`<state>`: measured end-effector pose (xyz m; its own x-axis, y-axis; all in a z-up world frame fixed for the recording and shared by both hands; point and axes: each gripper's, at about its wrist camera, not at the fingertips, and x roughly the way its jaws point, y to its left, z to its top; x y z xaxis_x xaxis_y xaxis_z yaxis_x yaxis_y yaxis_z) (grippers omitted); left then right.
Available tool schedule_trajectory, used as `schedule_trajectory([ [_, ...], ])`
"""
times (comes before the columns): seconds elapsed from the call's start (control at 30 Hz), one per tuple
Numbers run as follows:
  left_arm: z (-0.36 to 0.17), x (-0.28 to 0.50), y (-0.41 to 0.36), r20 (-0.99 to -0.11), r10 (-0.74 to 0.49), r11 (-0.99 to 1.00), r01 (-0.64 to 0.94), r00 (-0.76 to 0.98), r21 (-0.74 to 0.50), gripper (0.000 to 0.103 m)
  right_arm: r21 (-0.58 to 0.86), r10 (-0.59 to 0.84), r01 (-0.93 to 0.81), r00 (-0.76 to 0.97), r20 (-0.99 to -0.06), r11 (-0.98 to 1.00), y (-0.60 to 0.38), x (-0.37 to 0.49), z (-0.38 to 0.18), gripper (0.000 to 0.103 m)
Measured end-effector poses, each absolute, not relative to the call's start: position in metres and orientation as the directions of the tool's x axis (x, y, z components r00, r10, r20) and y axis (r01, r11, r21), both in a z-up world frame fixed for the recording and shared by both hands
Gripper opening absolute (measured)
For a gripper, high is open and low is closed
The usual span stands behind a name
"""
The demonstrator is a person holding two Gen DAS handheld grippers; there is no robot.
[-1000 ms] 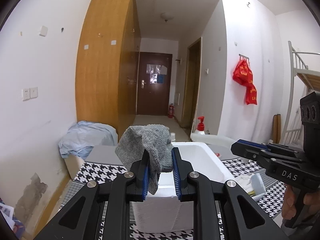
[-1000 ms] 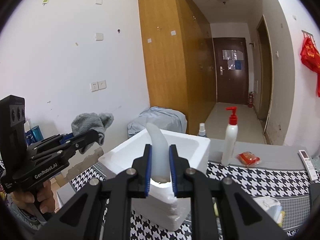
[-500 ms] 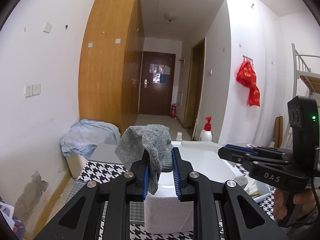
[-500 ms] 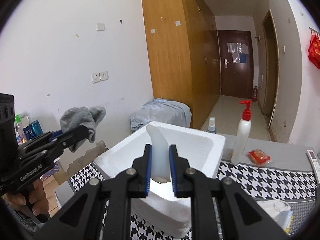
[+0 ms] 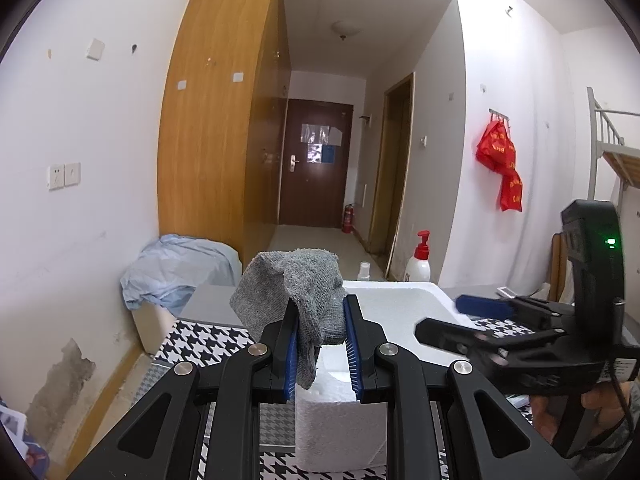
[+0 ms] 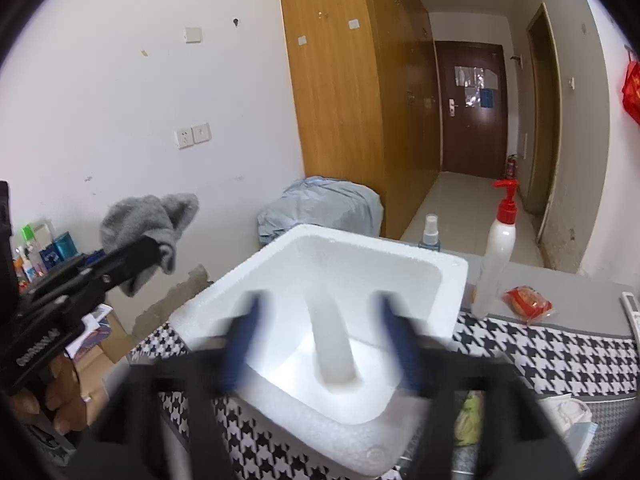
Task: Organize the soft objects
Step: 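Lower the white foam tube into the foam box with the right gripper, then open the right gripper to release the tube and withdraw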
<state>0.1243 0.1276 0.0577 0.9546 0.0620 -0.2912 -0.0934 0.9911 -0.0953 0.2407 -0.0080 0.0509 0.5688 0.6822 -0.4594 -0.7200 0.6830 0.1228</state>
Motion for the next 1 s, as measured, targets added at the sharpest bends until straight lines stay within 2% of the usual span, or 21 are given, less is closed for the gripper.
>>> schedule_trajectory([
  [0.57,0.056,0.135,0.123,-0.304,0.061,0.992,-0.093,0.951,-0.09,0.022,0.118,0.671,-0.702,0.596,-0.441,0.702,-0.018,0.236,0.056,0.088],
  [0.8,0.055,0.136,0.124,-0.305,0.056,0.993,-0.085,0.951,-0.082,0.022,0.126,0.676,-0.698,0.605,-0.421,0.704,-0.027,0.234,0.06,0.103],
  [1.0,0.054,0.139,0.123,-0.31,0.047,0.994,-0.075,0.95,-0.077,0.022,0.121,0.663,-0.684,0.625,-0.412,0.72,-0.036,0.233,0.061,0.103],
])
